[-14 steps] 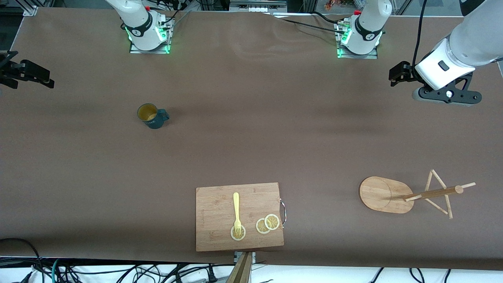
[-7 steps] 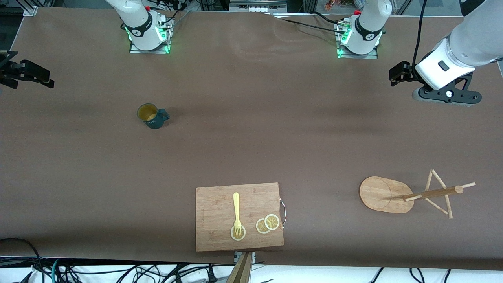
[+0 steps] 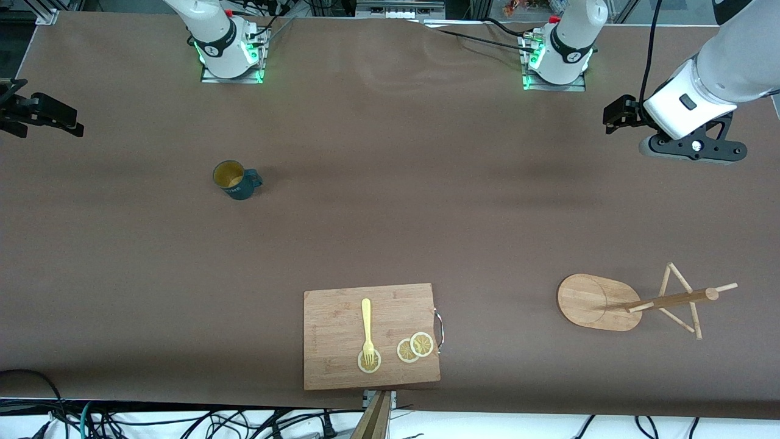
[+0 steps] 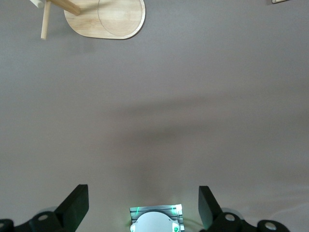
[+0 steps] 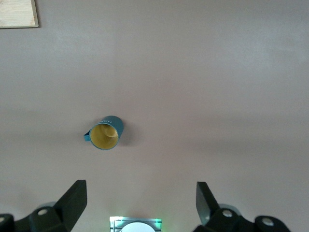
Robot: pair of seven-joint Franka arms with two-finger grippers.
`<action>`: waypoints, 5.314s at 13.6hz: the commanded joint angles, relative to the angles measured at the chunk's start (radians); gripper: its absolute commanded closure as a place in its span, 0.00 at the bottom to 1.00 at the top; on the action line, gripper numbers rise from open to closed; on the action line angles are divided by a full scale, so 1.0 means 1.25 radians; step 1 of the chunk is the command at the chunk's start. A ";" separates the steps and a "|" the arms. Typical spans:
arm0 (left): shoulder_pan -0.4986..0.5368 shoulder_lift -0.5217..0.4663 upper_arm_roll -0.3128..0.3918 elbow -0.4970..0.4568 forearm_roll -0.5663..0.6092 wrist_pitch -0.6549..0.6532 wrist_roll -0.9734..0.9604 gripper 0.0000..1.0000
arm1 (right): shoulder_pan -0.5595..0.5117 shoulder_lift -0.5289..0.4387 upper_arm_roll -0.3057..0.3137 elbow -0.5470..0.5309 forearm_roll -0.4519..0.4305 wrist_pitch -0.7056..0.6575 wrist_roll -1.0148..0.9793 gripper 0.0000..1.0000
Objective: Pass cup and hang on rack
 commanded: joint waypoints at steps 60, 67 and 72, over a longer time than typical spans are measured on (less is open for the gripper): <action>-0.002 0.007 0.002 -0.002 0.015 0.043 0.008 0.00 | 0.004 0.066 0.136 -0.769 0.038 0.803 0.206 1.00; -0.002 0.007 0.002 0.000 0.010 0.045 0.007 0.00 | 0.015 0.083 0.234 -0.627 0.036 0.791 0.202 1.00; -0.004 0.002 0.013 -0.014 0.007 0.053 0.005 0.00 | 0.191 0.279 0.268 -0.312 0.027 0.667 0.520 1.00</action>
